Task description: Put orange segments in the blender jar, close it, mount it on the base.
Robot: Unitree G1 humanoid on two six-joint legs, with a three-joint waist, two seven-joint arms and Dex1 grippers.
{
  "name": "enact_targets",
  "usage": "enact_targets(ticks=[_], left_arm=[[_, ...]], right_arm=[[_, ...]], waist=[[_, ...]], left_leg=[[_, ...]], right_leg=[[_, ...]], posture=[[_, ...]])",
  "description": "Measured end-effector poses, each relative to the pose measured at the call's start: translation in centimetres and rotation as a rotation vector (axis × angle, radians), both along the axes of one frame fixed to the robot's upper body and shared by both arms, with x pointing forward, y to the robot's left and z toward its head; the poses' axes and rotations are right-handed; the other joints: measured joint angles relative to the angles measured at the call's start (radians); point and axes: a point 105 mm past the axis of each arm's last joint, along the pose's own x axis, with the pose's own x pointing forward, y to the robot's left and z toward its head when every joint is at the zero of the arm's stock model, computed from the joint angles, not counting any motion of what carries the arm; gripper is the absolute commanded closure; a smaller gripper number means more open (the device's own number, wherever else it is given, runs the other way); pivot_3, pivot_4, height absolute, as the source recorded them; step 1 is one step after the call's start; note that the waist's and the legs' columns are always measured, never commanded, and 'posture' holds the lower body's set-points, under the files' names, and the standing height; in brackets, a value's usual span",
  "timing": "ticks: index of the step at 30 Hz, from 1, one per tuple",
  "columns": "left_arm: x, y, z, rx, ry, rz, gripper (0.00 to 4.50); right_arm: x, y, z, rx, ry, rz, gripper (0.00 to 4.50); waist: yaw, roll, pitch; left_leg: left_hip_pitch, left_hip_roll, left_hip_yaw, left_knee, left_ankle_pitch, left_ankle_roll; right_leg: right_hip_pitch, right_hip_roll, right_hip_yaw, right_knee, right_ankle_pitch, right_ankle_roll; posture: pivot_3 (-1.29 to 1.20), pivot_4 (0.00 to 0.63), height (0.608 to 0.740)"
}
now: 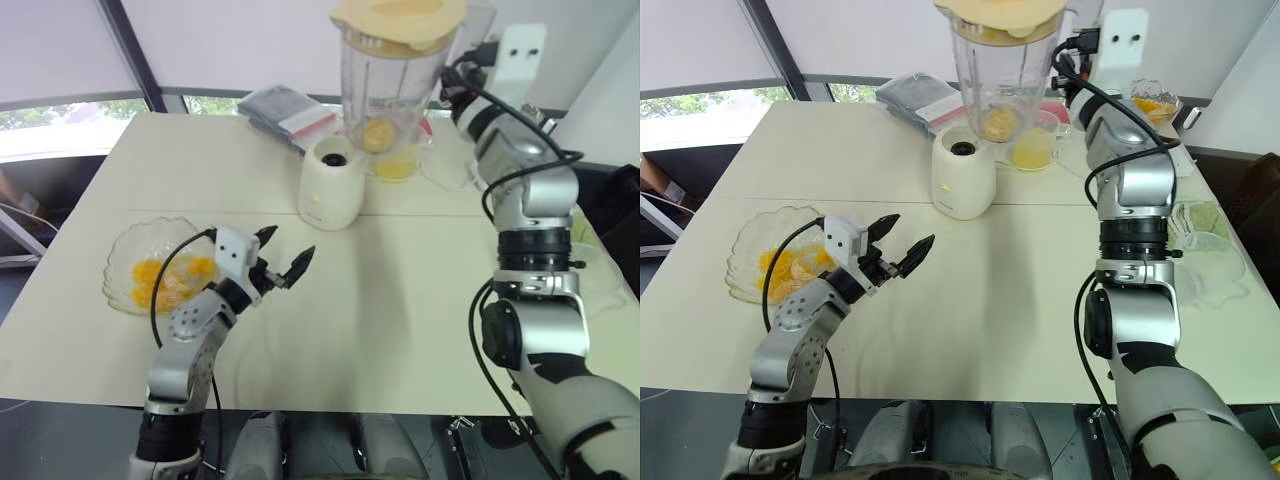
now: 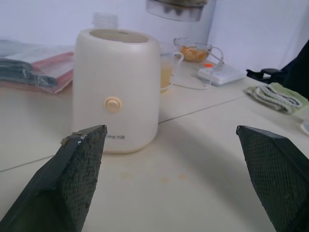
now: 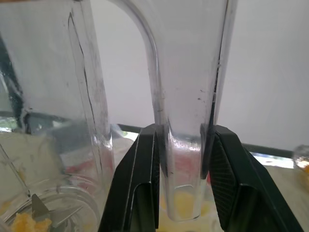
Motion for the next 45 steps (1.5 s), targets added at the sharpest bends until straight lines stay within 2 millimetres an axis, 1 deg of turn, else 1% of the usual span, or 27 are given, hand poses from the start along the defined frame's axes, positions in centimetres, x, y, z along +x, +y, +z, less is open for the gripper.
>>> enact_targets(ticks=[6,9,12,16,23,27,32,34,38,45], left_arm=[[-0.2,-0.1,0.3,0.000,-0.011,0.023,0.04],[-0.3,0.0,0.5,0.006,-0.017,0.030,0.04],[-0.4,0.2,0.8,0.021,-0.025,0.037,0.04],[-0.6,0.5,0.6,0.036,-0.017,0.047,0.04],[-0.9,0.5,1.0,0.046,-0.035,0.057,0.04],[-1.1,0.6,0.7,0.051,-0.024,0.063,0.04],[-1.2,0.8,0.4,0.059,-0.015,0.077,0.04],[-1.2,0.9,0.4,0.060,-0.016,0.081,0.04],[-1.3,0.9,0.8,0.059,-0.031,0.089,0.04],[-1.4,1.0,0.6,0.061,-0.023,0.099,0.04]], right_arm=[[0.9,2.5,0.0,0.024,0.011,0.051,3.62],[1.3,2.9,-0.2,0.037,0.021,0.038,3.62],[1.9,3.0,-1.2,0.055,0.053,0.003,3.62],[3.1,3.1,-3.1,0.070,0.117,-0.059,3.62],[3.8,4.1,-3.1,0.078,0.111,-0.065,3.62],[3.9,4.9,-3.1,0.084,0.108,-0.053,3.62],[4.0,6.5,-3.3,0.083,0.113,-0.010,3.62],[4.0,6.9,-3.3,0.083,0.113,0.001,3.62],[4.0,7.2,-3.4,0.083,0.113,0.011,3.62],[4.0,7.1,-3.4,0.064,0.109,0.009,3.62]], waist=[[-0.001,0.000,0.000],[-0.002,0.000,0.000],[-0.004,0.000,0.000],[-0.010,0.000,0.000],[-0.027,0.000,0.001],[-0.029,0.001,0.001],[-0.028,0.001,0.001],[-0.027,0.001,0.001],[-0.026,0.001,0.001],[-0.027,0.001,0.001]], left_leg=[[0.000,0.000,0.000,0.000,0.000,0.000],[0.000,0.000,0.000,0.000,0.000,0.000],[0.000,0.000,0.000,0.000,0.000,0.000],[-0.001,0.000,0.000,0.000,0.000,0.000],[-0.001,0.000,0.000,-0.001,0.000,0.000],[0.000,0.000,0.000,-0.002,0.000,0.000],[-0.001,0.000,0.000,-0.002,0.000,0.000],[-0.001,0.000,0.000,-0.002,0.000,0.000],[-0.001,0.000,0.000,-0.002,0.000,0.000],[-0.001,0.000,0.000,-0.002,0.000,0.000]], right_leg=[[0.000,0.000,0.000,-0.001,0.000,0.000],[0.000,0.000,0.000,-0.002,0.000,0.000],[0.000,0.000,0.000,-0.002,0.000,0.000],[0.000,0.000,0.000,-0.002,0.000,0.000],[0.000,0.000,0.000,-0.003,0.000,0.000],[0.000,0.000,0.000,-0.003,0.000,0.000],[0.000,0.000,0.000,-0.003,0.000,0.000],[0.000,0.000,0.000,-0.003,0.000,0.000],[0.000,0.000,0.000,-0.004,0.000,0.000],[0.000,0.000,0.000,-0.004,0.000,0.000]], posture=[[0.00,0.150,0.740],[0.00,0.150,0.740],[0.00,0.150,0.740],[0.00,0.150,0.740],[0.00,0.150,0.740],[0.00,0.150,0.740],[0.00,0.150,0.740],[0.00,0.150,0.740],[0.00,0.150,0.740],[0.00,0.150,0.740]])
